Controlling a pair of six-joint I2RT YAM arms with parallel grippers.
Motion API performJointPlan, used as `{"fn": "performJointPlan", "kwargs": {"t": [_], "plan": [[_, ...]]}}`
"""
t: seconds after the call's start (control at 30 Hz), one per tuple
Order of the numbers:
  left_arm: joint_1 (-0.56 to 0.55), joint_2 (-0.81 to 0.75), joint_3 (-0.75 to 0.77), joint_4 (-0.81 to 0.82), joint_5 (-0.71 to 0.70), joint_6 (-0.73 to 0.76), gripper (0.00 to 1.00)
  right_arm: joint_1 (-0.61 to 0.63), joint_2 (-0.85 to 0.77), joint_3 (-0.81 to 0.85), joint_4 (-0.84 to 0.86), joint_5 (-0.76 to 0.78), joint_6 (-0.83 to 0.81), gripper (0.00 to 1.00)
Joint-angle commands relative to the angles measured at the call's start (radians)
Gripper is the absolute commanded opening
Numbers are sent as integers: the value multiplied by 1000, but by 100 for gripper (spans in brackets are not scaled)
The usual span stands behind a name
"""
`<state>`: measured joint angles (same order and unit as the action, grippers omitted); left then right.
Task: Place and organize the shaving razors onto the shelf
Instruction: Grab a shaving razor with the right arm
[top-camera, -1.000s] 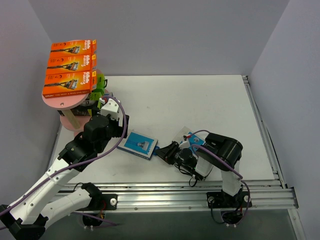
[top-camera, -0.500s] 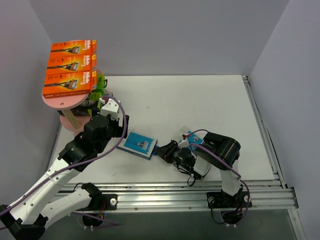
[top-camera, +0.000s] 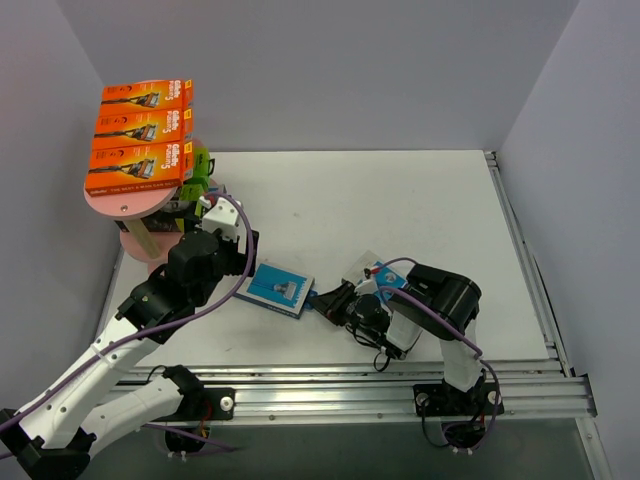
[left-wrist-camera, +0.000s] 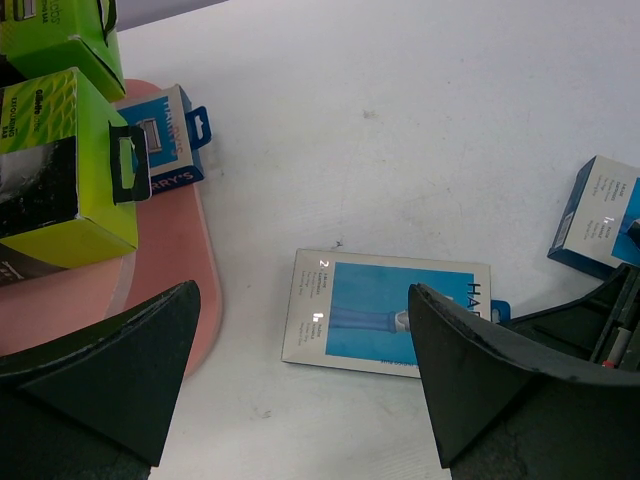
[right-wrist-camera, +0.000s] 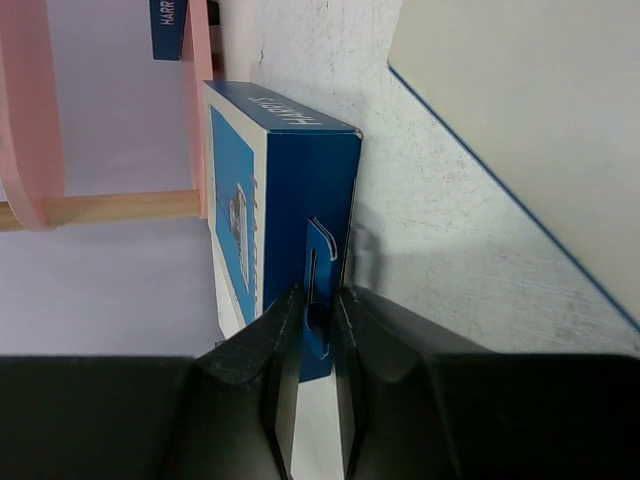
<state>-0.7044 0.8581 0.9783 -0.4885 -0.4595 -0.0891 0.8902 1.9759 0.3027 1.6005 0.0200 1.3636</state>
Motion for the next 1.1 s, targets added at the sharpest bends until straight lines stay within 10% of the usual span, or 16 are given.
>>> {"fn": "performJointPlan", "kwargs": {"t": [0.0, 1.07], "plan": [[-6, -19, 7, 45, -8, 5, 94, -2, 49, -4, 62, -29, 92, 12], [-20, -197, -27, -32, -136, -15, 94, -69, -118, 377, -309, -140, -46, 0]]}}
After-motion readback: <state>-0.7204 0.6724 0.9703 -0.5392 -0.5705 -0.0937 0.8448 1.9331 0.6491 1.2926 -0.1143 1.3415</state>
